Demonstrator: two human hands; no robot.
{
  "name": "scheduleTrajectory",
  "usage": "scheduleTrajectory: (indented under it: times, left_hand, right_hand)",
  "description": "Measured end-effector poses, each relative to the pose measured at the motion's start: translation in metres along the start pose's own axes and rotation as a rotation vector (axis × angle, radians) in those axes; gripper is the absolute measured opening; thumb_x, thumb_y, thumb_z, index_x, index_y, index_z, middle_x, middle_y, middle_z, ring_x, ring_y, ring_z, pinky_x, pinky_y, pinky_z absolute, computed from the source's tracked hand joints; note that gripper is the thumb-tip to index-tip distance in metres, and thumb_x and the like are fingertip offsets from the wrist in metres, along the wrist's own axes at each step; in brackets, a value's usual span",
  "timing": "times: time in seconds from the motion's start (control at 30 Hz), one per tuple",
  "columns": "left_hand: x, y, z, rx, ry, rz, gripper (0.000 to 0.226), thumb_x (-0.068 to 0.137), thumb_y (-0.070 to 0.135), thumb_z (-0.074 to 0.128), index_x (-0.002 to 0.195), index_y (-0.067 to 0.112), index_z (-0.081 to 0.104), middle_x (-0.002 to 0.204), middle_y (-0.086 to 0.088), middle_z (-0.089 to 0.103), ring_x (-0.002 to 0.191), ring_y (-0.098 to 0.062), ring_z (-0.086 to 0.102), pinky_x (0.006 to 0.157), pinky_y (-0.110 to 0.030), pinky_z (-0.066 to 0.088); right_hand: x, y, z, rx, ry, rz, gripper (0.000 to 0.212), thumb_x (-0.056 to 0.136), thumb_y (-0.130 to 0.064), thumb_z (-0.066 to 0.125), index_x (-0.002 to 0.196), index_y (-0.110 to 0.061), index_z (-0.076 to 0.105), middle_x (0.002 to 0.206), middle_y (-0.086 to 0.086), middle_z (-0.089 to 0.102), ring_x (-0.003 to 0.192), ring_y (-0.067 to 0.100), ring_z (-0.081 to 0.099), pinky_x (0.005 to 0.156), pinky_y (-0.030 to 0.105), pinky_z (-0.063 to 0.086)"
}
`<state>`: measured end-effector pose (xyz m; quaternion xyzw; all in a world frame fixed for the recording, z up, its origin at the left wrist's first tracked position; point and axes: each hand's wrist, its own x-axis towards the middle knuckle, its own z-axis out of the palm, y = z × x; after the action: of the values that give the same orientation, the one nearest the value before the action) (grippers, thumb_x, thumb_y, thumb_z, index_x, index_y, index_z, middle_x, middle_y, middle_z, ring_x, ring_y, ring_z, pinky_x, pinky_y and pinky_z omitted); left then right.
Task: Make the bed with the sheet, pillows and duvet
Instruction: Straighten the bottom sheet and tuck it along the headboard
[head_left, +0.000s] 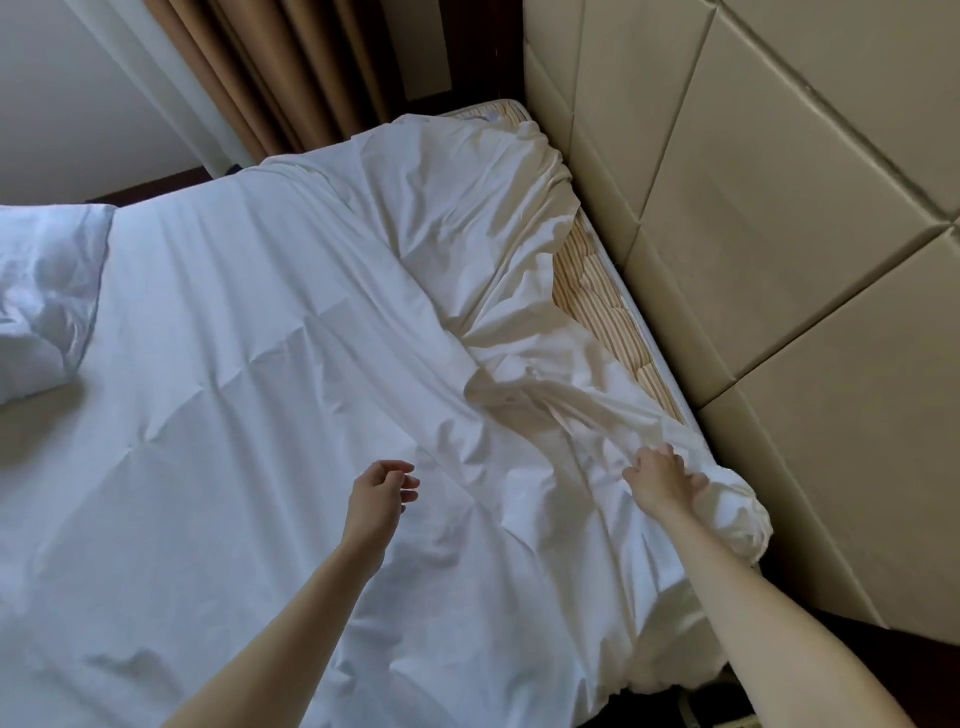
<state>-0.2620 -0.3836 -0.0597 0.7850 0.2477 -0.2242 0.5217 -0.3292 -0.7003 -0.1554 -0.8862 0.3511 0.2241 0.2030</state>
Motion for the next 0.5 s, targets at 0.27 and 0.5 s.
scheduleTrajectory:
  times: [0.27, 0.5]
  left_hand:
    - [-0.016, 0.049, 0.029, -0.025, -0.075, 0.062, 0.021, 0.095, 0.011, 0.040, 0.099, 0.011, 0.061, 0.097, -0.010, 0.066, 0.077, -0.017, 0.061, 0.068, -0.025, 0.045]
    - [-0.027, 0.104, 0.032, -0.279, -0.513, -0.136, 0.035, 0.092, 0.044, 0.058, 0.110, 0.013, 0.054, 0.104, -0.011, 0.059, 0.091, -0.025, 0.062, 0.072, -0.031, 0.053]
  right_hand:
    - [-0.068, -0.057, -0.112, 0.854, 0.022, -0.455, 0.037, 0.094, -0.004, 0.052, 0.065, -0.016, 0.031, 0.061, -0.002, 0.029, 0.052, 0.002, 0.029, 0.051, 0.019, 0.024]
    - [-0.157, -0.109, -0.128, 0.748, -0.386, -0.749, 0.035, 0.096, -0.004, 0.052, 0.067, -0.018, 0.037, 0.059, -0.015, 0.038, 0.055, 0.000, 0.036, 0.055, 0.018, 0.033]
